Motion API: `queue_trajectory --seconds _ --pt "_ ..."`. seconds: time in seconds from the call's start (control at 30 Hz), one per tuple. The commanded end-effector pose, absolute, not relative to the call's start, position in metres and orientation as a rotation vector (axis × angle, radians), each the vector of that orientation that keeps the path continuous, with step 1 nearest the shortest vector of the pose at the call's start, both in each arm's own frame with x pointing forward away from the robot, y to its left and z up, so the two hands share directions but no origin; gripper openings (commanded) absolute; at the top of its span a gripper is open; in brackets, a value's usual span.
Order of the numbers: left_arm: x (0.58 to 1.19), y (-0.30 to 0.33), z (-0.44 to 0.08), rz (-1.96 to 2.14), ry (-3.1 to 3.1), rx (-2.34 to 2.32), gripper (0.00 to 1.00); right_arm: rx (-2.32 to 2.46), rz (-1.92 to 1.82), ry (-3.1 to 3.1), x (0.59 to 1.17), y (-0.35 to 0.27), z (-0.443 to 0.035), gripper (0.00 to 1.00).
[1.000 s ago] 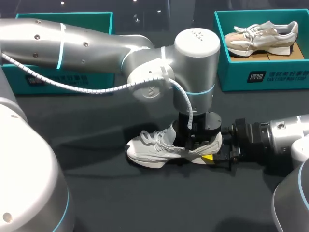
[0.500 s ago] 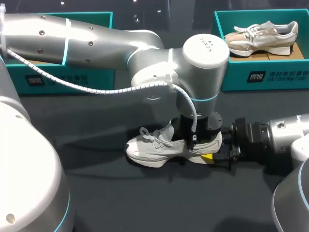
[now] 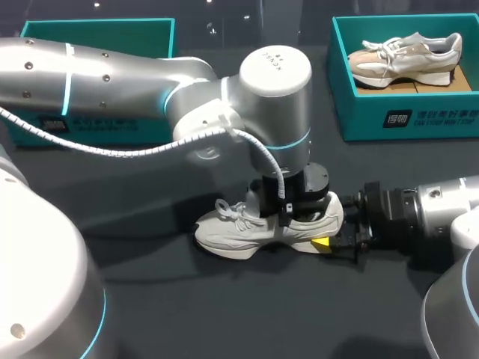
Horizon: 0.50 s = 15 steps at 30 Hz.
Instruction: Take the shoe out of the shoebox, open the shoe tongue, remove and reinsert the insole, then place the shoe into the shoebox
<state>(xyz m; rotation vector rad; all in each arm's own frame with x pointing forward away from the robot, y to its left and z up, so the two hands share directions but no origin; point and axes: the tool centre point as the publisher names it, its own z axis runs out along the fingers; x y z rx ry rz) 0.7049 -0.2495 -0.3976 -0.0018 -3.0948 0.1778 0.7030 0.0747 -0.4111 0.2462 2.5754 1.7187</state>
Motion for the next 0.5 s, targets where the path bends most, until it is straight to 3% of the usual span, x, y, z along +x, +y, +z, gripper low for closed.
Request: queue_trajectory --seconds 0.03,0.5 --pt "0.707 -0.235 -0.394 0.247 -3.080 0.009 0.00 0.248 1.710 2.581 0.701 0.075 -0.411 0.00" --pt "0.699 -0.229 -0.369 0.429 -3.008 0.093 0.00 0.248 1.710 2.581 0.701 0.075 -0.411 0.00"
